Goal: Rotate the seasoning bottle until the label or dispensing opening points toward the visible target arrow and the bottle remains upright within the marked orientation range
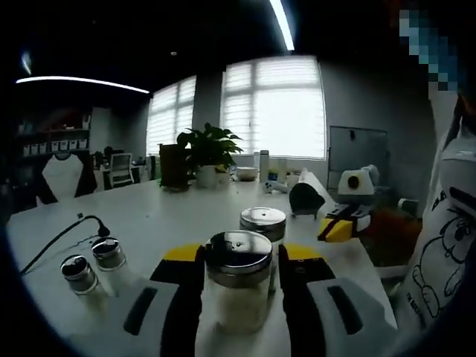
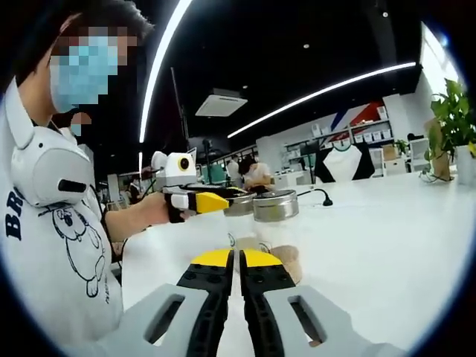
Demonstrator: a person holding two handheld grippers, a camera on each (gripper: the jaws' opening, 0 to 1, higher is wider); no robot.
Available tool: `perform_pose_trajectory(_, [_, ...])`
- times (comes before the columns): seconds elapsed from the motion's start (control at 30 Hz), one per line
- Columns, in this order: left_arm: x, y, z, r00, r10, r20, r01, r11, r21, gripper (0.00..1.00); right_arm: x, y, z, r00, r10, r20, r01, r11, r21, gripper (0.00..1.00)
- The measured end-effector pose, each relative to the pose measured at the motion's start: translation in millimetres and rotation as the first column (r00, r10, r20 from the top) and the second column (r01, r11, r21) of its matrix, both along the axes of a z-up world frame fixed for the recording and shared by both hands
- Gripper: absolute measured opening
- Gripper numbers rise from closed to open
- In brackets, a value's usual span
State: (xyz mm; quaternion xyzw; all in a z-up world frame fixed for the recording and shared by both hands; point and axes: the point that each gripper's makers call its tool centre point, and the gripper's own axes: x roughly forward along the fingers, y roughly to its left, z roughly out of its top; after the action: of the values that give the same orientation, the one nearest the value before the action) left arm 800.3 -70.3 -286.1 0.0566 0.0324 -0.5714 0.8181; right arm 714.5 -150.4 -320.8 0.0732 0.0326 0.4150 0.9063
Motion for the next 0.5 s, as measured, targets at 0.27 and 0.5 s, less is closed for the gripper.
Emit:
perform_pose_trajectory(0.27, [1.0,17.6,4.0,0.998,0.055,-0.017,-0.055,0.998,-0.022,0.47,-3.5,5.0,1.6,1.000,0.008,0.000,-0.008,1.000,-0.023,0.02])
perform_pose_trajectory(0.5, [12.3,50.8,27.8,0.989,0.148,0.001,-0.148,0.984,-0.097,0.47,-6.0,-6.9,8.0,1.000,-0.028,0.014,0.029,0.999,-0.031,0.05])
